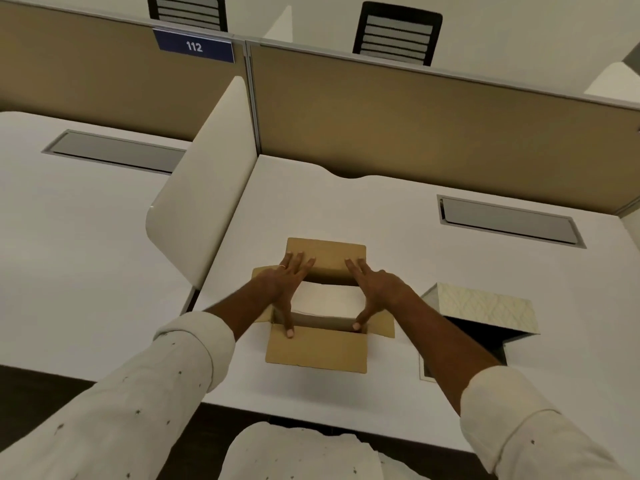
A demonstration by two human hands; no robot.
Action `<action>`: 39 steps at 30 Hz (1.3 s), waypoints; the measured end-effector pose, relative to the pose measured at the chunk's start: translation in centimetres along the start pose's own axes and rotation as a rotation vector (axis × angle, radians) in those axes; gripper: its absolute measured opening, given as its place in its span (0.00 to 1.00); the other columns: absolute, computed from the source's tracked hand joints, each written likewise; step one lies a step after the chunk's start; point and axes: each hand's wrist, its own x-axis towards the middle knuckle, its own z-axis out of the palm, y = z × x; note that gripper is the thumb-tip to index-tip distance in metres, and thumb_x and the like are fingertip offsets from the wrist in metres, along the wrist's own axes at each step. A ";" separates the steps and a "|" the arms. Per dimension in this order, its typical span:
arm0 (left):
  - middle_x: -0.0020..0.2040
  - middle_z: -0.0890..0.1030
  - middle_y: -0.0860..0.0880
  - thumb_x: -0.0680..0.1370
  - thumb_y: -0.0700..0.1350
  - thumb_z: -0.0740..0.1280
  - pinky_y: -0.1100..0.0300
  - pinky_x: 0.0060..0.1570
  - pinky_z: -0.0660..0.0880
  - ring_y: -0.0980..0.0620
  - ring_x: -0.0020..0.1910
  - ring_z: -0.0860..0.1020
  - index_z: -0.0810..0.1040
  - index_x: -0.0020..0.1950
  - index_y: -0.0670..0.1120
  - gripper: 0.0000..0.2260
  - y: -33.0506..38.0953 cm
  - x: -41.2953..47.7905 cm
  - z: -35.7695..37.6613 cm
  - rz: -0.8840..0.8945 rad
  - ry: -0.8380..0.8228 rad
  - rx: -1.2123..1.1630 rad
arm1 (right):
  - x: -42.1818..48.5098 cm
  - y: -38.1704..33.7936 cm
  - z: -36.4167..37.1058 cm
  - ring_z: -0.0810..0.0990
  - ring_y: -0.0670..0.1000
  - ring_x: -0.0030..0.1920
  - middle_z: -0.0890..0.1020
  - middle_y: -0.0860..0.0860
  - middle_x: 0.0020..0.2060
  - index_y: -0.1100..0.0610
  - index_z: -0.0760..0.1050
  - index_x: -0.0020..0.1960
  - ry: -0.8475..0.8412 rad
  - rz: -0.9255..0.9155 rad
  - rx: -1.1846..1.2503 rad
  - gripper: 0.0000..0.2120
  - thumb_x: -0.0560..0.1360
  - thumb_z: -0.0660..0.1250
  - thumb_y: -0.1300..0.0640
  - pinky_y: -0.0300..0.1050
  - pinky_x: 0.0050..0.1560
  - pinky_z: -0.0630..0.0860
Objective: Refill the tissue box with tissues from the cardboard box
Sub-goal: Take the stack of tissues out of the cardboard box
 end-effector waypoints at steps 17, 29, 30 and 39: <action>0.82 0.57 0.47 0.72 0.65 0.72 0.42 0.69 0.68 0.43 0.78 0.61 0.54 0.81 0.49 0.46 -0.7 -0.1 -2.2 -0.025 0.230 -0.116 | 2.0 -2.4 3.2 0.82 0.56 0.50 0.80 0.54 0.53 0.56 0.77 0.56 0.556 -0.111 0.152 0.09 0.78 0.65 0.64 0.46 0.44 0.73; 0.82 0.59 0.45 0.76 0.68 0.63 0.44 0.76 0.62 0.43 0.78 0.62 0.51 0.82 0.47 0.43 1.6 3.4 -0.6 0.000 -0.090 -0.205 | 7.0 -0.7 0.6 0.70 0.58 0.72 0.68 0.56 0.76 0.54 0.58 0.79 -0.387 0.018 0.274 0.30 0.81 0.61 0.45 0.59 0.73 0.68; 0.81 0.60 0.45 0.75 0.69 0.63 0.44 0.75 0.63 0.43 0.78 0.63 0.51 0.82 0.48 0.44 1.7 3.8 -0.4 -0.009 -0.117 -0.202 | 7.3 -0.5 0.3 0.71 0.58 0.71 0.69 0.55 0.75 0.53 0.59 0.79 -0.412 0.024 0.286 0.30 0.81 0.62 0.44 0.59 0.72 0.69; 0.73 0.73 0.44 0.74 0.74 0.57 0.44 0.69 0.70 0.42 0.68 0.74 0.63 0.78 0.46 0.42 3.3 5.7 0.6 -0.006 -0.350 -0.174 | 8.8 -0.1 0.9 0.73 0.59 0.68 0.71 0.56 0.71 0.50 0.65 0.76 -0.720 0.054 0.340 0.31 0.76 0.70 0.46 0.60 0.71 0.70</action>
